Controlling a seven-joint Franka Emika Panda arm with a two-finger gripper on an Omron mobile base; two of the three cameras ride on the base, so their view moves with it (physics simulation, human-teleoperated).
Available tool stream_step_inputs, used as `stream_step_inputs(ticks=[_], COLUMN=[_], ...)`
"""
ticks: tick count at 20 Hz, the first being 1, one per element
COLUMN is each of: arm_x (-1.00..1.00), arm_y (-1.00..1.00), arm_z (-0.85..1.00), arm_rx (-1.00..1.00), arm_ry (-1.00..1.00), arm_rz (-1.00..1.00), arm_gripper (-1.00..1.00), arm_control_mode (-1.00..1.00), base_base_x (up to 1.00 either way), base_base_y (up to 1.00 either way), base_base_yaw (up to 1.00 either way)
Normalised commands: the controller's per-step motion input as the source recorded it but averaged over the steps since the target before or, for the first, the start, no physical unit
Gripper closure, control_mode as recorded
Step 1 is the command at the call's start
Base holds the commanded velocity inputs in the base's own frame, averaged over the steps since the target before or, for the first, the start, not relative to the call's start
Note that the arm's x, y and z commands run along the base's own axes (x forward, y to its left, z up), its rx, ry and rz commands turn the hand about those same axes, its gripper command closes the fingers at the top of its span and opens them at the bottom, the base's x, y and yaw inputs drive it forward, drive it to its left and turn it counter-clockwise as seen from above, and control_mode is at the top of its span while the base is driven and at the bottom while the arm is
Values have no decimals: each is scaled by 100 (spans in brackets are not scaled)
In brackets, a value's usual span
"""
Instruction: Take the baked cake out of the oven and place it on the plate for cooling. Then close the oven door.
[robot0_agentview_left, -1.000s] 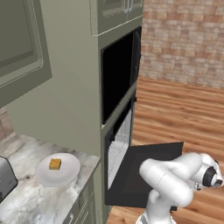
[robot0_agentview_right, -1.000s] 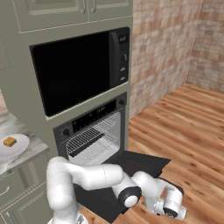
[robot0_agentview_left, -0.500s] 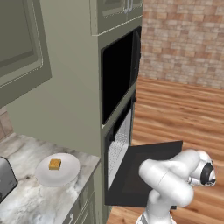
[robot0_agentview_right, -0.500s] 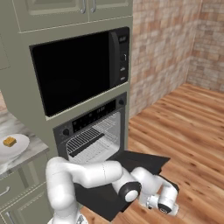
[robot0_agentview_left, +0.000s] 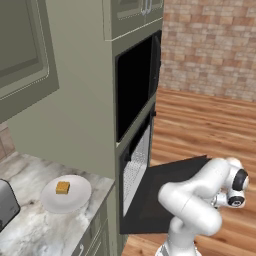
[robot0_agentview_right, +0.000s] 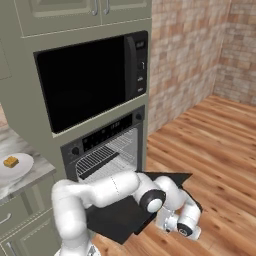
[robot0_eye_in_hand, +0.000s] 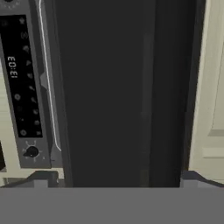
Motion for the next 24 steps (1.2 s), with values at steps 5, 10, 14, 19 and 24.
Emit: stream_step_inputs(ticks=[5, 10, 14, 19, 24], arm_x=[0, -4, -9, 2, 31], arm_y=[100, 100, 100, 100, 100], arm_z=[100, 97, 63, 50, 47], arm_rx=[17, 16, 19, 23, 27], arm_ry=[0, -5, -25, -28, -27], arm_rz=[15, 15, 6, 2, 0], arm_gripper=[-100, -100, -100, -100, -100], arm_control_mode=[-100, -100, -100, -100, -100], base_base_x=[0, 0, 0, 0, 0], base_base_y=[0, 0, 0, 0, 0], base_base_yaw=[0, 0, 0, 0, 0])
